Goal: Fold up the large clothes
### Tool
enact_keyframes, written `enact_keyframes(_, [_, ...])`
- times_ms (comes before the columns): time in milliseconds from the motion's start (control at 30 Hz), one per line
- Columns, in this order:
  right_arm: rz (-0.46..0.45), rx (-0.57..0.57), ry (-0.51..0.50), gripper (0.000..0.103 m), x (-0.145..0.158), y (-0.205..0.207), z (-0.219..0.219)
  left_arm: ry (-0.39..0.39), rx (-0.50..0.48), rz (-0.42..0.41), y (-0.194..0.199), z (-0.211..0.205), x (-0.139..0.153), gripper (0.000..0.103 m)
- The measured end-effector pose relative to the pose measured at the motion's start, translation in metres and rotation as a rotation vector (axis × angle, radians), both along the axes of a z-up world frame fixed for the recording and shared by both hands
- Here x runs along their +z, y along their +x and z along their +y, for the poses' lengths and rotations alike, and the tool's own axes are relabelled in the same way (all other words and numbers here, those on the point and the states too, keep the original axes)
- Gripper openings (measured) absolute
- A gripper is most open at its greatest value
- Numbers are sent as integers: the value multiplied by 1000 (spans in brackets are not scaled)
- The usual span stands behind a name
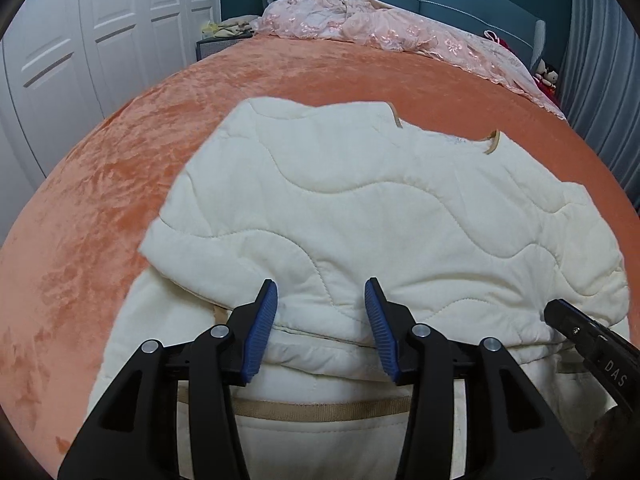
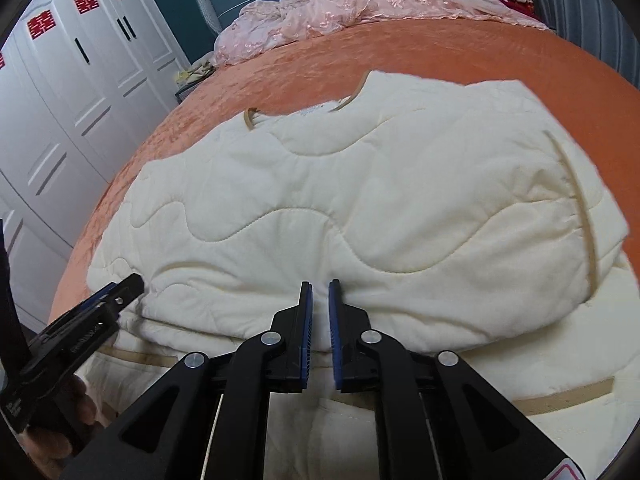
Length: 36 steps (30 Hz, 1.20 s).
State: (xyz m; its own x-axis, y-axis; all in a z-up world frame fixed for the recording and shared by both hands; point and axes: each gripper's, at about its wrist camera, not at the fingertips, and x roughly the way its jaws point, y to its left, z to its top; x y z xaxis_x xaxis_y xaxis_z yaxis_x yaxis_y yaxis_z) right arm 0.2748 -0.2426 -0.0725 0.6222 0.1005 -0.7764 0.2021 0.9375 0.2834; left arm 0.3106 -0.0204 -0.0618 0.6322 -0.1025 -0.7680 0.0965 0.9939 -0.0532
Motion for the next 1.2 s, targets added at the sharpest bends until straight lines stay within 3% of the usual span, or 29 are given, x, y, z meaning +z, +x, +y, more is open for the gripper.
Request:
enact_keyframes(33, [-1, -18, -9, 17, 7, -1, -4, -7, 3, -15, 2, 4, 10, 54])
enact_keyframes(133, [-26, -34, 53, 19, 27, 9, -19, -44, 16, -51, 20, 16, 38, 65])
enact_keyframes(333, [-73, -9, 80, 31, 51, 69, -18, -100, 90, -9, 96, 32, 59, 65])
enact_keyframes(600, [-52, 72, 166, 34, 39, 166, 15, -102, 148, 43, 175, 39, 44, 65])
enact_keyframes(767, [-33, 105, 159, 37, 27, 216, 36, -77, 155, 74, 198, 36, 21, 65])
enact_keyframes(833, [-20, 113, 188, 45, 19, 236, 41, -88, 170, 90, 205, 39, 11, 65])
enact_keyframes(933, [22, 114, 249, 47, 0, 266, 45, -128, 202, 105, 212, 48, -4, 65])
enact_keyframes(1100, [96, 97, 287, 46, -30, 298, 51, -156, 246, 106, 206, 62, -33, 66])
enact_keyframes(1167, [103, 126, 298, 32, -36, 303, 57, -180, 254, 88, 202, 67, -42, 66])
enact_keyframes(1200, [109, 150, 285, 12, -38, 305, 62, -183, 257, 82, 202, 67, -43, 66])
